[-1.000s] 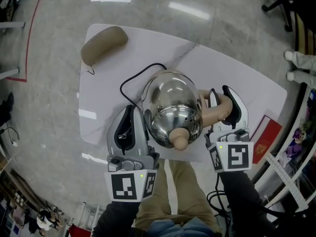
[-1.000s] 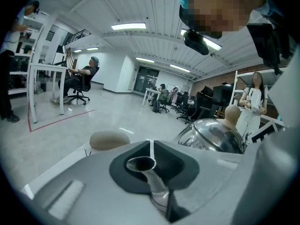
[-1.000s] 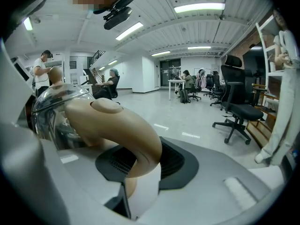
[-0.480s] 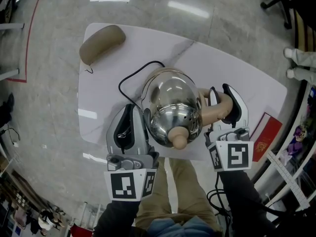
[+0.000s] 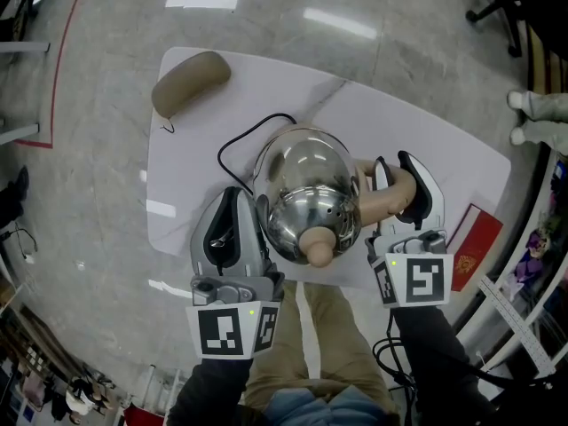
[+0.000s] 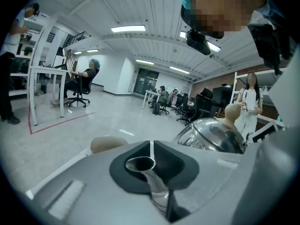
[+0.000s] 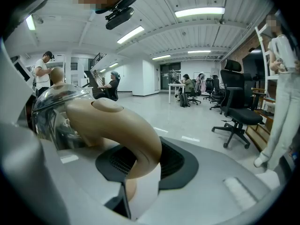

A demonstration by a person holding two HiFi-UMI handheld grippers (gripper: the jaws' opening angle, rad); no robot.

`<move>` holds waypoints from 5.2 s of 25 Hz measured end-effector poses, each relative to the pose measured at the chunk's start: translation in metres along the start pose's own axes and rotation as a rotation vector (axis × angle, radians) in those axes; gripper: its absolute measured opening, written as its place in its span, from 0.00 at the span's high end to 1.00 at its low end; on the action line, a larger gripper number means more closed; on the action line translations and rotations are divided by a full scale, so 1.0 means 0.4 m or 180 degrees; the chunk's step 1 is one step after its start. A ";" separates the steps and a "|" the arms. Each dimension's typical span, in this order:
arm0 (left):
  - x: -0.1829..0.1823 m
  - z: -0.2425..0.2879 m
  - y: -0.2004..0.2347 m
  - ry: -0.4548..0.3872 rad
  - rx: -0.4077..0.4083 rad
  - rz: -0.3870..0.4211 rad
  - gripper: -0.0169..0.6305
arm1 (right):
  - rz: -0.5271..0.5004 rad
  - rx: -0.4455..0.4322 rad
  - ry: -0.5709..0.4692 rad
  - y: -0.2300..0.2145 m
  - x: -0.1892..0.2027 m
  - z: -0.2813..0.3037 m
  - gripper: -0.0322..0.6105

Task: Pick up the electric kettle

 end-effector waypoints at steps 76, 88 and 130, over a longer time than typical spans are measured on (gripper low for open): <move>-0.606 -0.283 -0.169 -0.1087 0.0124 0.0191 0.94 | -0.0105 0.0124 -0.1177 0.068 -0.617 -0.280 0.72; -0.674 -0.357 -0.207 -0.1263 0.0114 0.0204 0.94 | -0.0160 0.0076 -0.1383 0.076 -0.701 -0.349 0.72; -0.828 -0.579 -0.304 -0.1847 -0.0006 0.0280 0.94 | -0.0189 -0.0146 -0.1924 0.108 -0.876 -0.546 0.72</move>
Point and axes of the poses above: the fingertips, and each gripper's own axes: z forward along the fingers, y to its left, x out of its underside, the point moved 8 cm from there along -z, backward along the fingers, and after that the axes turned 11 degrees about -y, right-handed, at the moved point
